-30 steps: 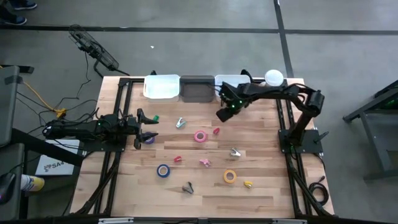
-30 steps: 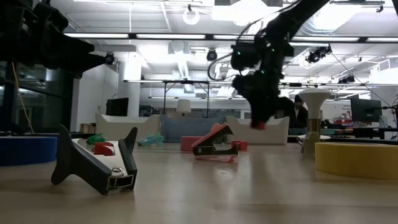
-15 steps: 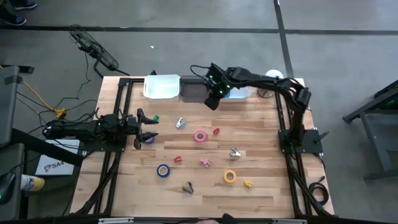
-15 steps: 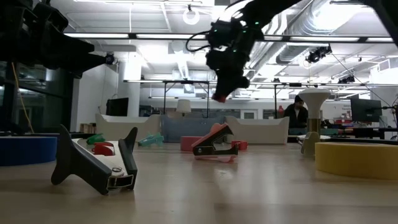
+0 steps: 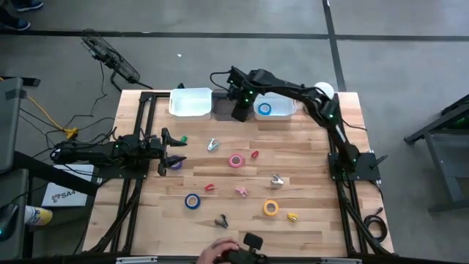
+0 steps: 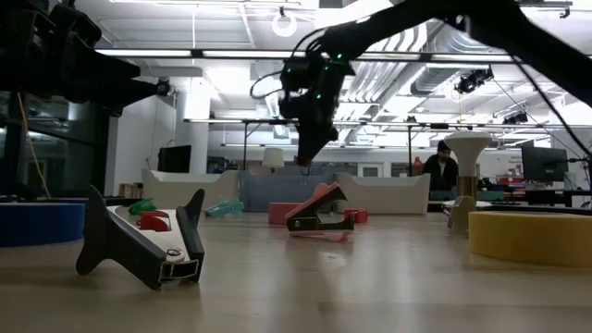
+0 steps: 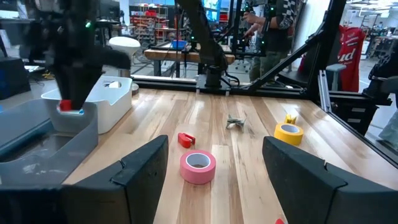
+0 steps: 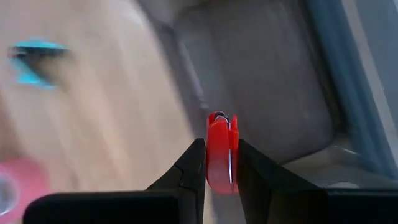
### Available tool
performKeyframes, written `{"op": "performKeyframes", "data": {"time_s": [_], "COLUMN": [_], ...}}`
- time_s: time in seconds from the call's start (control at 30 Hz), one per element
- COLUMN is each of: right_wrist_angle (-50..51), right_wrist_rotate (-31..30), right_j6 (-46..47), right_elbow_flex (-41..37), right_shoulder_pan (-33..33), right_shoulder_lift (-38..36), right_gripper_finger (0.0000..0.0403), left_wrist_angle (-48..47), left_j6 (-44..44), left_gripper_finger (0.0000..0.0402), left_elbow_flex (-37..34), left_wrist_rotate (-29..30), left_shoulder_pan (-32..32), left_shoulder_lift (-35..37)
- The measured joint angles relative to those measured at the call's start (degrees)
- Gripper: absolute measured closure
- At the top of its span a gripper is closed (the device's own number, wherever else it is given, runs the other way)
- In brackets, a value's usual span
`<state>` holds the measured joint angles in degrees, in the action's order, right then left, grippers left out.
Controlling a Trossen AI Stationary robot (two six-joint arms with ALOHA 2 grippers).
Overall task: Pick and place Stapler, Stapler remover, tape
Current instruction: Put the top red stapler into the black transparent bin
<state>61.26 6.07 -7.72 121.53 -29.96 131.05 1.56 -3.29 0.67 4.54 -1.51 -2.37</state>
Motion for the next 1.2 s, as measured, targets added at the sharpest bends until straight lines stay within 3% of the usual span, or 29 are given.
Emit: {"op": "performKeyframes", "data": {"time_s": [0.17,0.33,0.9,1.2], "right_wrist_angle": [4.29,5.2,4.58,4.51], "right_wrist_rotate": [-3.63,-3.84,-2.87,-2.29], "right_j6": [9.49,14.5,14.32,13.27], "right_elbow_flex": [6.55,7.73,5.78,6.34], "right_shoulder_pan": [-1.02,-1.64,-1.94,-1.94], "right_shoulder_lift": [6.3,8.34,8.43,6.24], "right_gripper_finger": [0.0346,0.0339,0.024,0.0224], "left_wrist_angle": [0.0,0.0,0.0,0.0], "left_j6": [0.0,0.0,0.0,0.02], "left_gripper_finger": [0.0143,0.0143,0.0143,0.0143], "left_elbow_flex": [0.0,0.0,0.0,0.0], "left_wrist_rotate": [0.0,0.0,0.0,0.0], "left_shoulder_pan": [0.02,0.0,0.02,-0.01], "left_shoulder_lift": [0.0,-0.02,-0.02,0.0]}}
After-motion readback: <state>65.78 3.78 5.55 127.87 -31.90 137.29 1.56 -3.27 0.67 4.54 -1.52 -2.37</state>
